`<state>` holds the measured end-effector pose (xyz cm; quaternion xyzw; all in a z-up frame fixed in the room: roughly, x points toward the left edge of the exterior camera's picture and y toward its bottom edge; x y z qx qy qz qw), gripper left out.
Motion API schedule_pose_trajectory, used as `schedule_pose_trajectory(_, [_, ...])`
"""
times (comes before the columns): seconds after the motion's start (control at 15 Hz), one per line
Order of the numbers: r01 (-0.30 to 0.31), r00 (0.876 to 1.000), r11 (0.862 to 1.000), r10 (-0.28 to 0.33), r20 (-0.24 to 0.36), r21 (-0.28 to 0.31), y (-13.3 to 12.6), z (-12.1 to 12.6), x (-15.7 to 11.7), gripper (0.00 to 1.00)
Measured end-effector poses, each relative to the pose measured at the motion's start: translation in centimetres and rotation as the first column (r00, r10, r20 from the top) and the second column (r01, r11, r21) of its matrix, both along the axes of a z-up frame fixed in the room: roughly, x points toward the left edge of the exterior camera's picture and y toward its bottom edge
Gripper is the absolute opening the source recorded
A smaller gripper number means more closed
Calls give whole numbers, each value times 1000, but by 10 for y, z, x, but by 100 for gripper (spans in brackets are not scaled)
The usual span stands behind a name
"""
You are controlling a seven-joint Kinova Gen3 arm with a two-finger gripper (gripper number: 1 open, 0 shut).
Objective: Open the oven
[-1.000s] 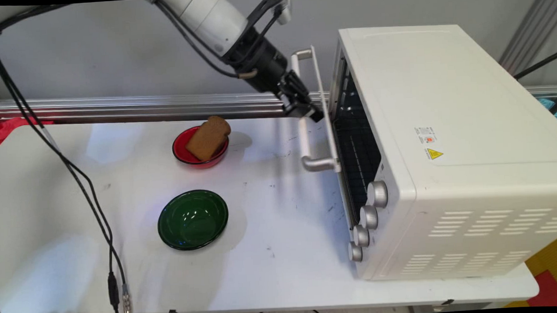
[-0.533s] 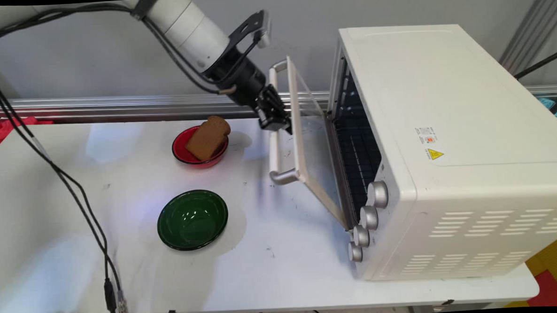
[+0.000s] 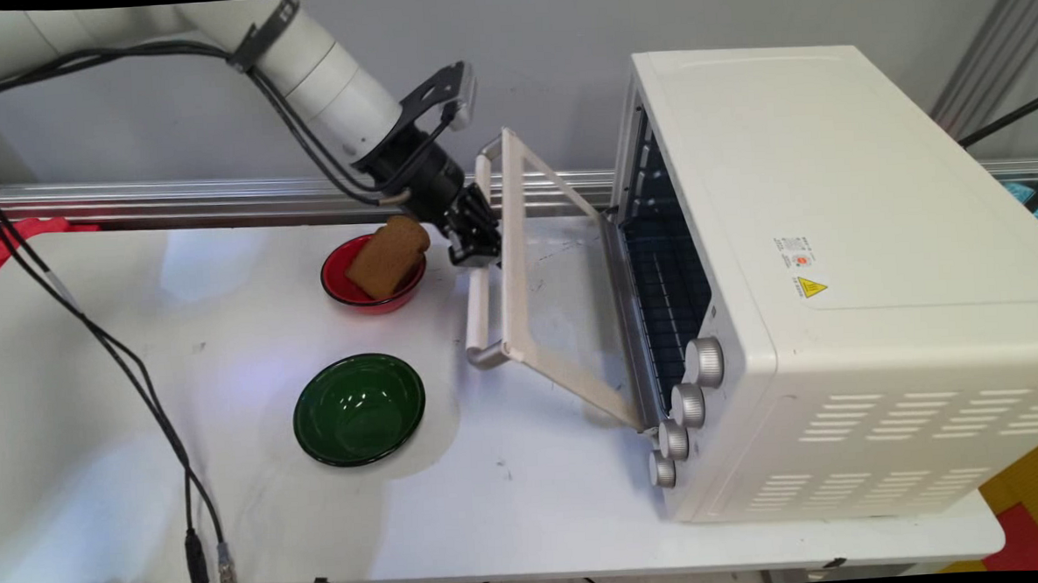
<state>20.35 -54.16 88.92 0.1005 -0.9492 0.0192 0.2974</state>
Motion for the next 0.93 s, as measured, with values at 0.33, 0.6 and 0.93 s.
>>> schedule_pose_trajectory(0.33, [4, 1000, 1000, -4, 24, -7, 0, -20, 19, 0])
schedule_pose_trajectory(0.6, [3, 999, 1000, -3, 48, -7, 2, -34, 36, 0])
schedule_pose_trajectory(0.93, [7, 998, 1000, -7, 62, -6, 6, -47, 52, 0])
